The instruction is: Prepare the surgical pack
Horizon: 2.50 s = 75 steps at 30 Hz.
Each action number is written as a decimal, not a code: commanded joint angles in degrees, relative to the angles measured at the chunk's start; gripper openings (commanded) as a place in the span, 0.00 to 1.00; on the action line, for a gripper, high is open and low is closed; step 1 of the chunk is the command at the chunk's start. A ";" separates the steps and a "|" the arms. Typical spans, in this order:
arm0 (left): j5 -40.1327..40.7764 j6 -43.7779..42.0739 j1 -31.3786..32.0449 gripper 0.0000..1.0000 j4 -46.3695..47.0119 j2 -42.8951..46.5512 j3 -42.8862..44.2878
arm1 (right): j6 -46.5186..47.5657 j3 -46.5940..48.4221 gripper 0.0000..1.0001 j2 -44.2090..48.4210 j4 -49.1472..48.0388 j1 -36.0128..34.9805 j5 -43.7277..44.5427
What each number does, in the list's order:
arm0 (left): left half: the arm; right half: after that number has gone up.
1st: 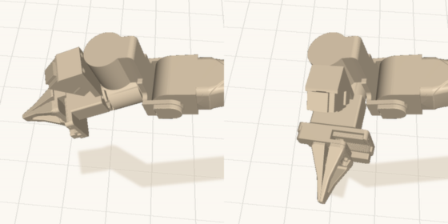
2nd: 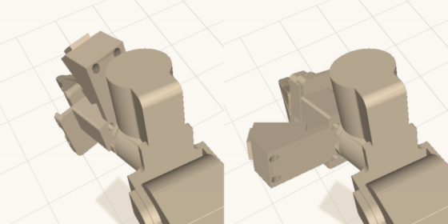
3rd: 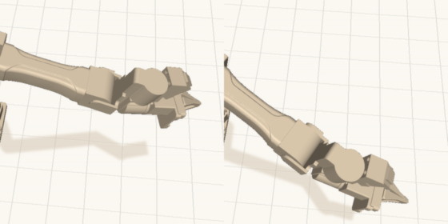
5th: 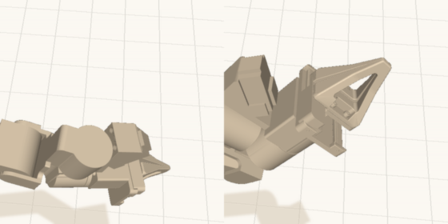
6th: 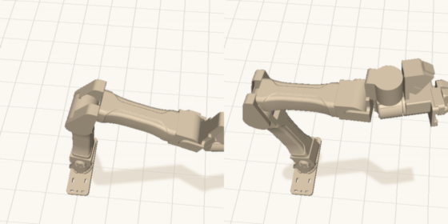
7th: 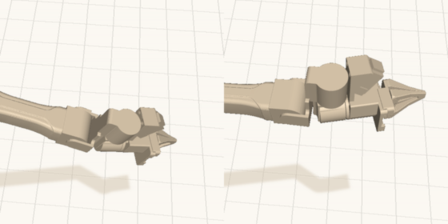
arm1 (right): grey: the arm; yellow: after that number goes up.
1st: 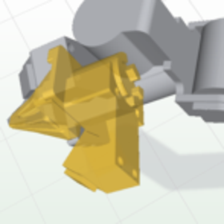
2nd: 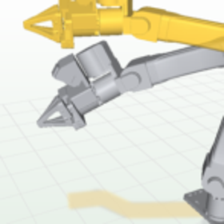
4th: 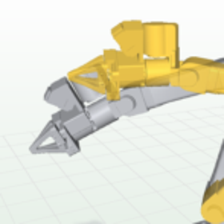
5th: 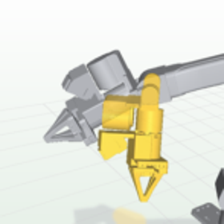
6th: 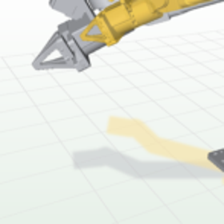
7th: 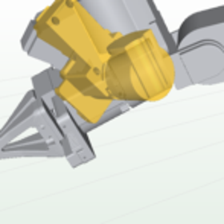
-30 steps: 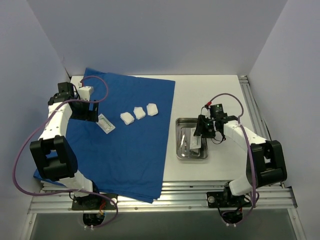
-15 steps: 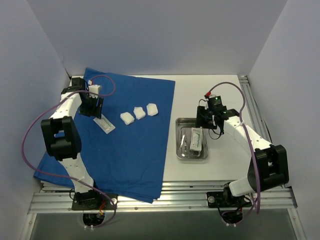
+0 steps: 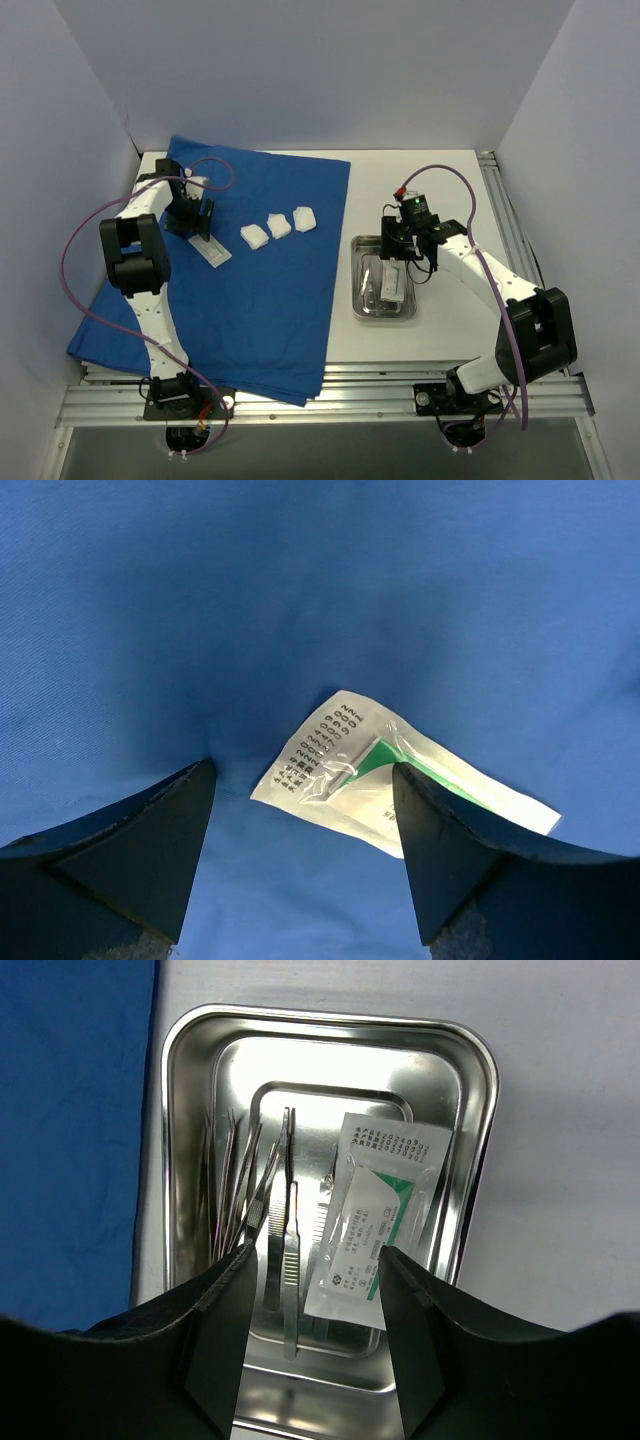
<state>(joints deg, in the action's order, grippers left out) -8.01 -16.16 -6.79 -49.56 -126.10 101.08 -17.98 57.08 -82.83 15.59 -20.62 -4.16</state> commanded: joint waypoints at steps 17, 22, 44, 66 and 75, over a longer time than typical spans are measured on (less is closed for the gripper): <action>-12.29 -3.17 0.63 0.07 -6.43 5.16 -0.88 | -1.27 2.33 0.48 1.09 0.75 -1.17 2.14; -14.05 -5.02 0.63 0.02 -5.81 7.10 -3.25 | -1.18 3.65 0.47 -0.05 0.14 -2.14 1.53; -7.28 -3.35 3.36 0.65 -1.42 5.61 -7.30 | -0.22 14.73 0.48 -14.82 -8.47 -19.72 2.14; 0.27 -5.11 4.15 0.64 5.34 7.71 -8.35 | -1.18 16.84 0.48 -20.18 -13.49 -23.06 -1.46; -6.22 -8.36 4.15 0.68 4.92 6.58 -9.50 | -1.45 16.40 0.48 -20.44 -12.17 -23.15 0.12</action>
<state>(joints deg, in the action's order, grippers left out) -11.14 -22.28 -2.46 -46.28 -121.05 92.29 -19.42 71.92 -103.57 2.17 -43.62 -5.65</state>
